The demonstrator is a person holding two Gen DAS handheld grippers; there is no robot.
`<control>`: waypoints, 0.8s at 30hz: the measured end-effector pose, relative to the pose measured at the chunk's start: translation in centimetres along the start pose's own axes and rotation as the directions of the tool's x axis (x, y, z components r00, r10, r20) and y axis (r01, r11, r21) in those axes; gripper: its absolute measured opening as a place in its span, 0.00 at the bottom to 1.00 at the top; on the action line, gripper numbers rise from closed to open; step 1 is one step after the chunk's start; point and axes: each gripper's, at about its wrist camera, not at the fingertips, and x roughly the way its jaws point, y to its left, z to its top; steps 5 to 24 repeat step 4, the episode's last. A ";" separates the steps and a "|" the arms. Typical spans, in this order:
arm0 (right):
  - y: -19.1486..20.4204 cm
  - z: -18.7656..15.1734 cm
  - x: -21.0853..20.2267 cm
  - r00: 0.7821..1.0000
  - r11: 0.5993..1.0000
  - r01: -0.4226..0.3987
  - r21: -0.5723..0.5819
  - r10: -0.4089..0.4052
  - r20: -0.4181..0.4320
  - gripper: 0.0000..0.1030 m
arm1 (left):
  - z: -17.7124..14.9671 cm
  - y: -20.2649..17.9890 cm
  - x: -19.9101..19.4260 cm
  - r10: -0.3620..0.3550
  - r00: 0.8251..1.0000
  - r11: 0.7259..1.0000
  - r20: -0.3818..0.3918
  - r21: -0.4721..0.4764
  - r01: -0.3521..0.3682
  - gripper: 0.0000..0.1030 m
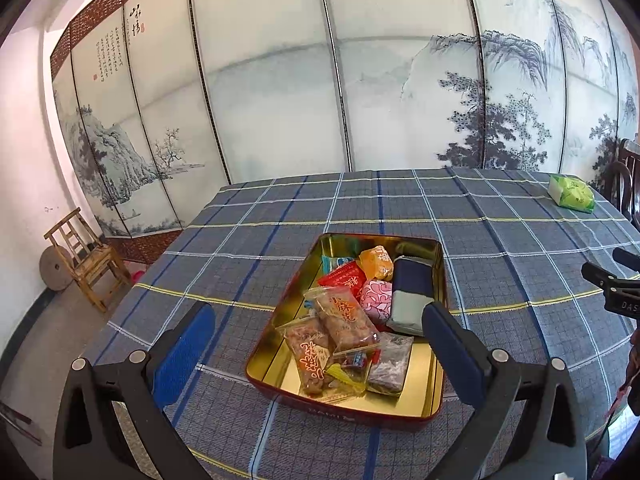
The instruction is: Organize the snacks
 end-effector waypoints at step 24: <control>-6.4 -0.8 3.8 0.986 0.994 0.101 0.040 -0.095 -0.134 0.99 | 0.6 -0.5 0.5 0.006 1.000 1.000 -0.015 0.008 -0.005 1.00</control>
